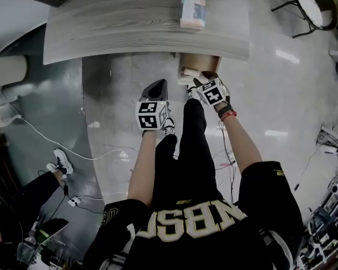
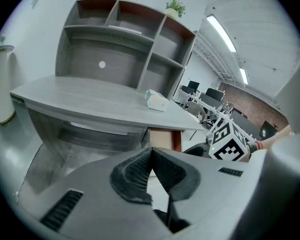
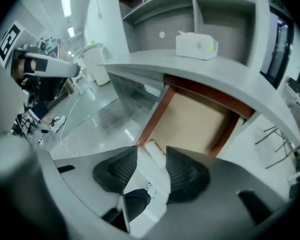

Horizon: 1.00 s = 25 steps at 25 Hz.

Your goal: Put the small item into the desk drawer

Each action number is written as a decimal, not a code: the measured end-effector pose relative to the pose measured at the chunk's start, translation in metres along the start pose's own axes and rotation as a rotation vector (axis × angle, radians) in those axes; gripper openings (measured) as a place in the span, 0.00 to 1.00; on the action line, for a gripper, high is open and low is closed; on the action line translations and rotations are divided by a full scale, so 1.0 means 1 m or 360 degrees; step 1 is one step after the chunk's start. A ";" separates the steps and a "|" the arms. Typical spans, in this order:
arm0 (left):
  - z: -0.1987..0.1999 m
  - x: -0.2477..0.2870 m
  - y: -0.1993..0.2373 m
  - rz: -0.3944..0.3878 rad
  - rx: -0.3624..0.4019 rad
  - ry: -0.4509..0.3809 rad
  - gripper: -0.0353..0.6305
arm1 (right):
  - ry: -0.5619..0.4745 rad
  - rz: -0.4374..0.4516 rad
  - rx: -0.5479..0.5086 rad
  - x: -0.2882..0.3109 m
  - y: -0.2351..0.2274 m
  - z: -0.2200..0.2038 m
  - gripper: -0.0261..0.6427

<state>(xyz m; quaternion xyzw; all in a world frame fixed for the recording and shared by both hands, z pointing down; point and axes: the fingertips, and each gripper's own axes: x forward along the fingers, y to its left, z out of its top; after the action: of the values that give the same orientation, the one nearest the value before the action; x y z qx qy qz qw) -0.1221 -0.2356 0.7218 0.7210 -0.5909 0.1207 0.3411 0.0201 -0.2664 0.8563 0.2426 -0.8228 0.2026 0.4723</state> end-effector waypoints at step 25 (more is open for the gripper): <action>0.153 -0.104 -0.059 -0.0095 0.0285 -0.0492 0.07 | -0.0969 -0.0528 0.0569 -0.276 -0.023 0.098 0.23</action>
<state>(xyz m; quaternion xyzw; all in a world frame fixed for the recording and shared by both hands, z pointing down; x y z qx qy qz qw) -0.1306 -0.2484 0.5281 0.7758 -0.6014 0.0505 0.1841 0.0879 -0.2830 0.5703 0.4999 -0.8266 0.1825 0.1830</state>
